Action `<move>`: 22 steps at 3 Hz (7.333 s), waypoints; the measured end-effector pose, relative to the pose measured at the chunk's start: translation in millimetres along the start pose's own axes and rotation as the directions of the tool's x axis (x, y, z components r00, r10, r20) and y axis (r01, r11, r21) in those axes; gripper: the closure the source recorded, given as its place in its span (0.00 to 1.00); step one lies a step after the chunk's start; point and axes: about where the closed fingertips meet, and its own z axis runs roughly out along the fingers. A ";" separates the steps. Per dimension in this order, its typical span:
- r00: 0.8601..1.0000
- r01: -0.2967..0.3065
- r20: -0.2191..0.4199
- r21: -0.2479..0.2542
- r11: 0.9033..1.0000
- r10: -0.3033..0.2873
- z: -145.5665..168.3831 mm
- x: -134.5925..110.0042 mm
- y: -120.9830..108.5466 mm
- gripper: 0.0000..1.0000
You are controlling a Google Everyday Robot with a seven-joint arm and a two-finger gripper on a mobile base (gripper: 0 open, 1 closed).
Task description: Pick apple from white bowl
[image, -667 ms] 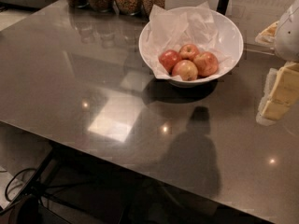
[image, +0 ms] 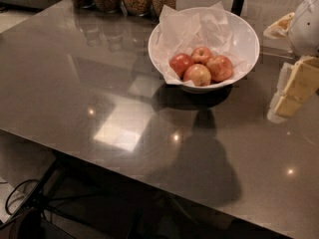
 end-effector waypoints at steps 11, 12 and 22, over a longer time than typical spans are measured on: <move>0.988 -0.082 0.150 0.314 0.946 0.035 32.5 -68.5 -166.3 0.00; 0.982 -0.091 0.184 0.298 0.950 0.037 43.5 -63.0 -176.0 0.00; 0.989 -0.012 0.149 -0.030 0.999 0.016 178.0 -16.8 -180.0 0.19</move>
Offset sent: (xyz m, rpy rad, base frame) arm 0.1119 0.1510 0.1157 0.6075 -0.1064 0.6381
